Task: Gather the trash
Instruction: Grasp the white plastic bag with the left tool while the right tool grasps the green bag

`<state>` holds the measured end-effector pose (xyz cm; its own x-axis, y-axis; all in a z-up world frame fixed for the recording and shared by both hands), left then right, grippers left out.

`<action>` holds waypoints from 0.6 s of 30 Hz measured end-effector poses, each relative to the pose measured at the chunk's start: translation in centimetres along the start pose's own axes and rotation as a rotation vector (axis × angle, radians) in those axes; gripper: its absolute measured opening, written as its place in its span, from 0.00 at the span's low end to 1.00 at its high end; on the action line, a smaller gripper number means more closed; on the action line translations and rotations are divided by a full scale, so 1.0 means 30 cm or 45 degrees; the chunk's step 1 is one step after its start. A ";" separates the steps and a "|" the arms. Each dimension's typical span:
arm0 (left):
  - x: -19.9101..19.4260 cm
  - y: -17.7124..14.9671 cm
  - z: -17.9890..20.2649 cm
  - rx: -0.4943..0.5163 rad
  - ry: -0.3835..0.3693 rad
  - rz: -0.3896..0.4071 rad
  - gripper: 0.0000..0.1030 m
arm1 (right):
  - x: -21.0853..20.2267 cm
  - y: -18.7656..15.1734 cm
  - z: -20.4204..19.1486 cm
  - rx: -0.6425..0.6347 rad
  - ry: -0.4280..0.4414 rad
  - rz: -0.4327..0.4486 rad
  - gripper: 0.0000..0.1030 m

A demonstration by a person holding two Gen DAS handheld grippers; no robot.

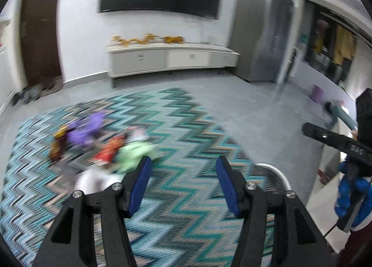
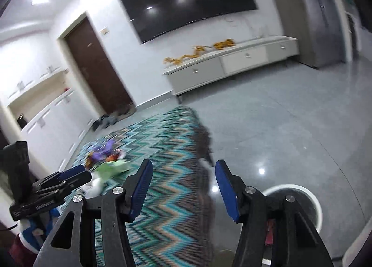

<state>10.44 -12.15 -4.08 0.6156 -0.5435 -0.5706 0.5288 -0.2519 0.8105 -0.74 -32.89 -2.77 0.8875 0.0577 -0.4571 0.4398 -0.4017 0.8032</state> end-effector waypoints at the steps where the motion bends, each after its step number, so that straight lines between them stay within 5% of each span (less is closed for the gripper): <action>1: -0.012 -0.011 -0.067 -0.031 0.038 -0.002 0.54 | 0.032 -0.002 -0.042 -0.017 0.021 -0.016 0.52; 8: -0.002 -0.064 -0.333 -0.091 0.177 -0.060 0.54 | 0.243 -0.057 -0.302 -0.176 0.136 -0.141 0.52; 18: 0.169 -0.116 -0.418 -0.087 0.088 -0.213 0.53 | 0.533 -0.119 -0.526 -0.308 0.190 -0.256 0.53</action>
<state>19.05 -3.97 -11.45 0.5533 -0.4415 -0.7063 0.6641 -0.2781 0.6940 14.05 -16.12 -6.93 0.7821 0.2541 -0.5690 0.6120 -0.1413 0.7781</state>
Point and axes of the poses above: each gripper's, at about its wrist camera, not at the fingertips, and x roughly the way its jaws point, z to its right, y to its top, the point moved 7 cm from there along x, roughly the way its jaws point, and after that the axes turned 5 degrees about z, right-handed, at the moved point
